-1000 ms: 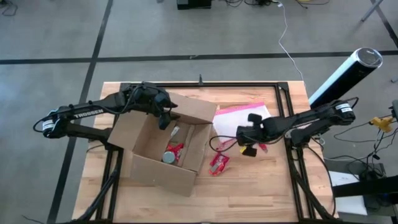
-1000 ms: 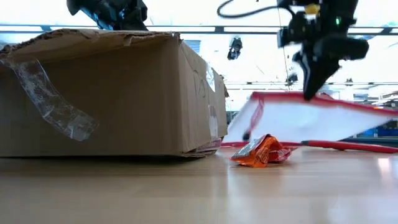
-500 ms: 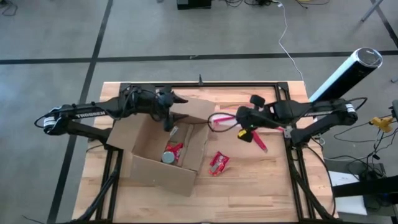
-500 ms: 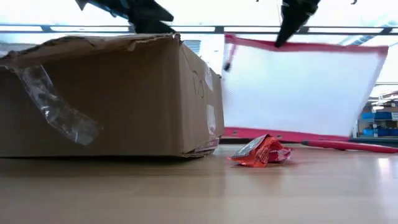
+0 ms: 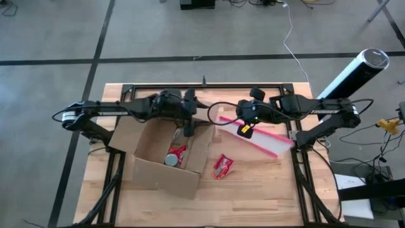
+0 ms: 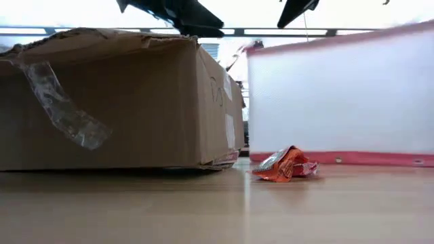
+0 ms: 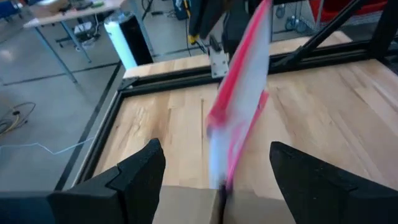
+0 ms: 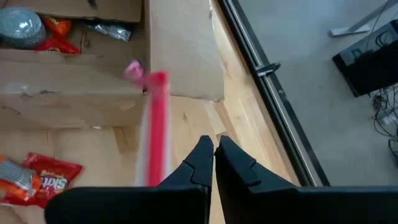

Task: Unpack boxes
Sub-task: Open the zip bag

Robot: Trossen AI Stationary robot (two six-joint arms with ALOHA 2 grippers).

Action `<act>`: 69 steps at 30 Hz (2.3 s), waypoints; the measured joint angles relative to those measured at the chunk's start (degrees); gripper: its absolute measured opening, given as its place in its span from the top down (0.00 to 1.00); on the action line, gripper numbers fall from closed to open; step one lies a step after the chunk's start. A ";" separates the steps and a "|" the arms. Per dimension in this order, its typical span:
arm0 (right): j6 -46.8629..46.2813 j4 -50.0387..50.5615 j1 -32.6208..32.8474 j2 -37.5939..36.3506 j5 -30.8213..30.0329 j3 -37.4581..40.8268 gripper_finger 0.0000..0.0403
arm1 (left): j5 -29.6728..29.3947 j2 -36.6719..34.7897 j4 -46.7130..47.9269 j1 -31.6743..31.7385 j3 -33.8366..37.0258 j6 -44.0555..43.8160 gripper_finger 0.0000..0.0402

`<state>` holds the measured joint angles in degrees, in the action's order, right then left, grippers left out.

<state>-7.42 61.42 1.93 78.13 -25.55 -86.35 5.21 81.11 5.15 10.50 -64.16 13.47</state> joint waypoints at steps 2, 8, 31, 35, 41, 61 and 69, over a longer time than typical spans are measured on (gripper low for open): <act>-0.02 0.03 0.00 0.00 0.06 0.00 1.00 | -0.02 1.91 0.38 0.02 -0.97 0.00 0.32; -1.52 0.97 -0.22 0.00 2.67 0.30 1.00 | 0.26 4.69 2.94 0.02 -2.21 -0.24 0.32; -18.72 -17.70 5.91 -0.02 24.82 23.05 0.42 | 0.31 2.99 11.88 0.09 -2.21 -0.43 0.32; -24.60 -25.71 10.44 -0.01 24.15 27.41 0.33 | 0.33 2.32 14.24 0.09 -2.19 0.53 0.32; -32.05 -28.89 15.81 3.64 23.53 30.10 0.28 | 0.39 0.16 21.90 0.65 -2.18 5.59 0.32; -40.73 -16.35 19.56 27.49 19.34 22.45 0.27 | 0.37 -6.25 29.87 2.64 -2.12 7.50 0.32; -41.68 -16.78 19.56 29.70 21.63 21.55 0.54 | 1.55 -6.26 29.87 2.64 -2.12 7.48 0.32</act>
<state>-49.10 44.64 21.50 107.83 -3.92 -64.79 6.76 74.85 35.03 13.15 -66.28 20.95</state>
